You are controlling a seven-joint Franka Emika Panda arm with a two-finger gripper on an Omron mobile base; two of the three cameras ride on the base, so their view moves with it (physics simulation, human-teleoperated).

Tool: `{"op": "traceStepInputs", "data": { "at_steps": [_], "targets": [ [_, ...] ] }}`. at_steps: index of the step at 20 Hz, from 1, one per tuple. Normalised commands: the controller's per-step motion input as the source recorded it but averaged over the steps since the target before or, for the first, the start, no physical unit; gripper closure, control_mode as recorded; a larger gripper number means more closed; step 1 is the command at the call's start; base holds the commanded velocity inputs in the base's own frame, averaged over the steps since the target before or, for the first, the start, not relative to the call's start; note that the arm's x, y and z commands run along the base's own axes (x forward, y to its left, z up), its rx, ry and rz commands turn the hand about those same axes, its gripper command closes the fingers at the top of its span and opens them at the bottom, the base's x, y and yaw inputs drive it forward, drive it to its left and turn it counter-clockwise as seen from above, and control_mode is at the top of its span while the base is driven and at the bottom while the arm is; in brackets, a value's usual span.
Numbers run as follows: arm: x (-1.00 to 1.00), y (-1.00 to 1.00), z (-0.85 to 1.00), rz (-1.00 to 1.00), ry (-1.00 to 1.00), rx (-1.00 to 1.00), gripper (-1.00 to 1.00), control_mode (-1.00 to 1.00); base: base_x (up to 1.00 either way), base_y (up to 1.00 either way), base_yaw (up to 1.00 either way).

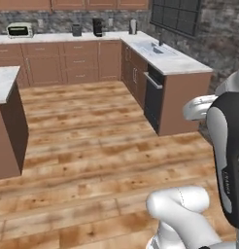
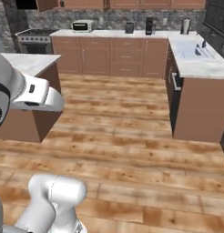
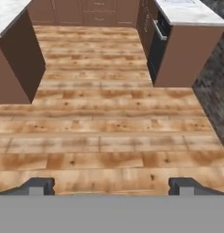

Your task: Get the candle and the liquor from the cabinet and move them to the dining counter.

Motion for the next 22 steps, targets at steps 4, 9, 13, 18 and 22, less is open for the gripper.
{"op": "traceStepInputs", "data": {
  "at_steps": [4,9,13,18,22],
  "targets": [
    [0.00,0.00,0.00,0.00,0.00,0.00,-1.00,1.00,1.00,0.00,0.00],
    [0.00,0.00,0.00,0.00,0.00,0.00,-1.00,1.00,1.00,0.00,0.00],
    [0.00,0.00,0.00,0.00,0.00,0.00,-1.00,1.00,1.00,0.00,0.02],
    [0.00,0.00,0.00,0.00,0.00,0.00,-1.00,1.00,1.00,0.00,0.03],
    [0.00,0.00,0.00,0.00,0.00,0.00,-1.00,1.00,1.00,0.00,0.03]
  ]
}}
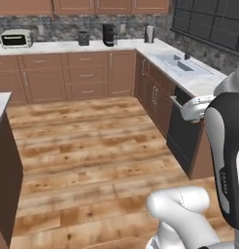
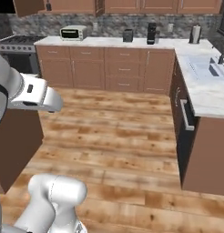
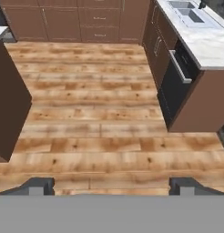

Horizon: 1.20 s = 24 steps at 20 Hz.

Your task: Get the candle and the liquor from the cabinet and move them to the dining counter.

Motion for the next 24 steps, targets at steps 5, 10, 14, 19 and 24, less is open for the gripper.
{"op": "traceStepInputs", "data": {
  "at_steps": [5,10,14,19,24],
  "targets": [
    [0.00,0.00,0.00,0.00,0.00,0.00,-1.00,1.00,1.00,0.00,0.08],
    [0.00,0.00,0.00,0.00,0.00,0.00,-1.00,1.00,1.00,0.00,0.10],
    [0.00,0.00,0.00,0.00,0.00,0.00,-1.00,1.00,1.00,0.00,0.12],
    [0.00,0.00,0.00,0.00,0.00,0.00,-1.00,1.00,1.00,0.08,0.14],
    [0.00,0.00,0.00,0.00,0.00,0.00,-1.00,1.00,1.00,0.12,0.14]
  ]
}}
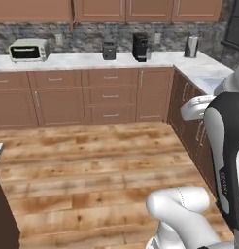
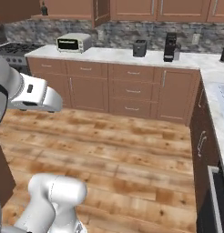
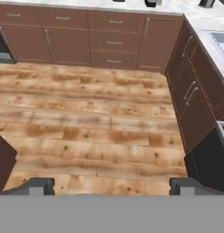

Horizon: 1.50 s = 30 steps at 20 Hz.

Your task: Get the candle and the liquor from the cabinet and move them to the dining counter.

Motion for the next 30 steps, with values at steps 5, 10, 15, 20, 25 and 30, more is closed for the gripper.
{"op": "traceStepInputs", "data": {
  "at_steps": [5,10,15,20,25,30],
  "targets": [
    [0.00,0.00,0.00,0.00,0.00,0.00,-1.00,1.00,1.00,0.06,0.14],
    [0.00,0.00,0.00,0.00,0.00,0.00,-1.00,1.00,1.00,0.00,0.14],
    [0.00,0.00,0.00,0.00,0.00,0.00,-1.00,1.00,1.00,0.00,0.13],
    [0.00,0.00,0.00,0.00,0.00,0.00,-1.00,1.00,1.00,0.05,0.13],
    [0.00,0.00,0.00,0.00,0.00,0.00,-1.00,1.00,1.00,0.17,0.28],
    [0.00,0.00,0.00,0.00,0.00,0.00,-1.00,1.00,0.99,0.00,0.71]
  ]
}}
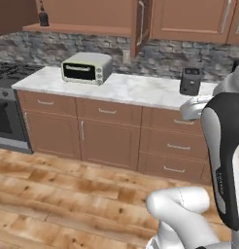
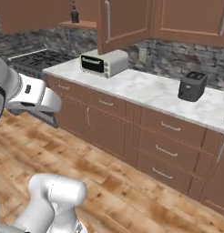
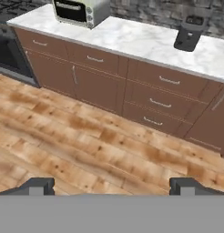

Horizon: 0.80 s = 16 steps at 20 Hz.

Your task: Get the candle and the liquor from the cabinet and move them to the dining counter.

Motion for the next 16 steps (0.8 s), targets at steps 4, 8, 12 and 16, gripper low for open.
{"op": "traceStepInputs", "data": {
  "at_steps": [4,8,12,16],
  "targets": [
    [0.00,0.00,0.00,0.00,0.00,0.00,-1.00,1.00,0.78,0.00,0.88],
    [0.00,0.00,0.00,0.00,0.00,0.00,-1.00,1.00,0.94,-0.01,0.82],
    [0.00,0.00,0.00,0.00,0.00,0.00,-1.00,1.00,1.00,-0.02,0.68],
    [0.00,0.00,0.00,0.00,0.00,0.00,-1.00,1.00,1.00,-0.04,0.30]
  ]
}}
